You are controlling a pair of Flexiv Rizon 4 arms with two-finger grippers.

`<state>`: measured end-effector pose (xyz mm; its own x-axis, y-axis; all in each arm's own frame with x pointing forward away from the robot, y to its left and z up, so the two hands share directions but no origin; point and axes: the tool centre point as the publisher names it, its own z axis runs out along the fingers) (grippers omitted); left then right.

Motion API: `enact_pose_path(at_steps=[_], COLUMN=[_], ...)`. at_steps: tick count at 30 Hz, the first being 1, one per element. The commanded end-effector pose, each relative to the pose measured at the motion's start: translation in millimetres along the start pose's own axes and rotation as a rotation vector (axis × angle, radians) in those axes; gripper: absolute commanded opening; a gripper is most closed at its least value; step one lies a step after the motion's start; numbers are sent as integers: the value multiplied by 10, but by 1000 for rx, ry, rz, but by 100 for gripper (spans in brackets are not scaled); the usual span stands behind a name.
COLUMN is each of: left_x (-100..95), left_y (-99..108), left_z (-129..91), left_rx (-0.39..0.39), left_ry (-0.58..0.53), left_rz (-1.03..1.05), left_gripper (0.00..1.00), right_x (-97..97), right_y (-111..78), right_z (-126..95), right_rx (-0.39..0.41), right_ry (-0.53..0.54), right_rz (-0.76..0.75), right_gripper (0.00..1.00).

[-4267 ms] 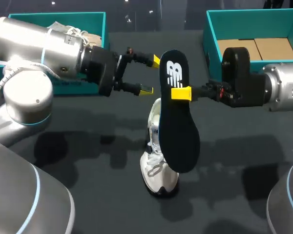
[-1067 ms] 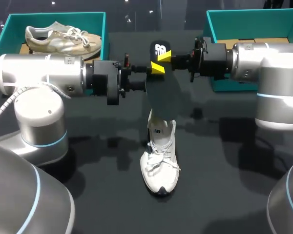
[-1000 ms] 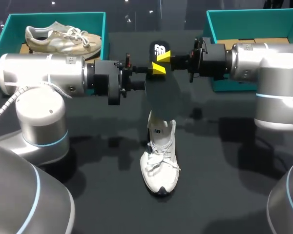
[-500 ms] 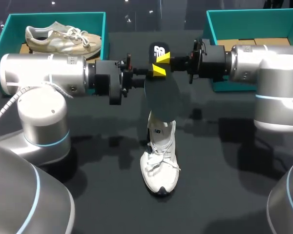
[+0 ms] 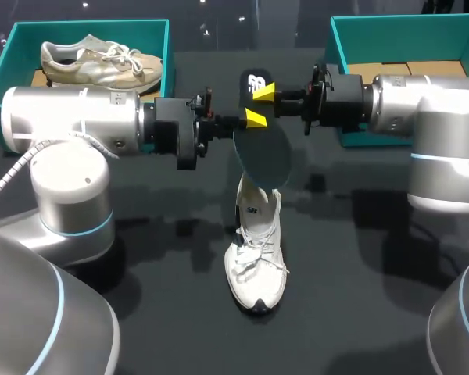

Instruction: Take the shoe out of the shoebox, open the shoe tongue, remove and reinsert the insole, then place the shoe into the shoebox

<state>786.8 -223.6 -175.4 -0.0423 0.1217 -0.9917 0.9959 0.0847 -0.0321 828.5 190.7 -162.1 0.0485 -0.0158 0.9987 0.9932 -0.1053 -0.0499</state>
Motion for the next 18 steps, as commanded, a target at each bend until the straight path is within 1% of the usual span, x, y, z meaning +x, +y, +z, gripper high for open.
enact_pose_path(at_steps=[1,4,9,14,18], left_x=[10,31,63,91,102], left_y=[-19,-16,-2,8,-32], left_z=[-70,-170,-350,-504,-591], left_rx=[-10,-22,-37,-2,4], left_ry=[6,17,25,39,58], left_rz=[2,-3,-68,-186,-236], left_gripper=[0,0,0,0,0], right_x=[33,62,88,100,113], right_y=[-63,-104,-190,-272,-337], right_z=[-86,-149,-264,-407,-488], right_rx=[-12,-4,23,28,29], right_ry=[8,13,26,28,38], right_rz=[-26,-53,-92,-104,-117], right_gripper=[100,100,100,100,100])
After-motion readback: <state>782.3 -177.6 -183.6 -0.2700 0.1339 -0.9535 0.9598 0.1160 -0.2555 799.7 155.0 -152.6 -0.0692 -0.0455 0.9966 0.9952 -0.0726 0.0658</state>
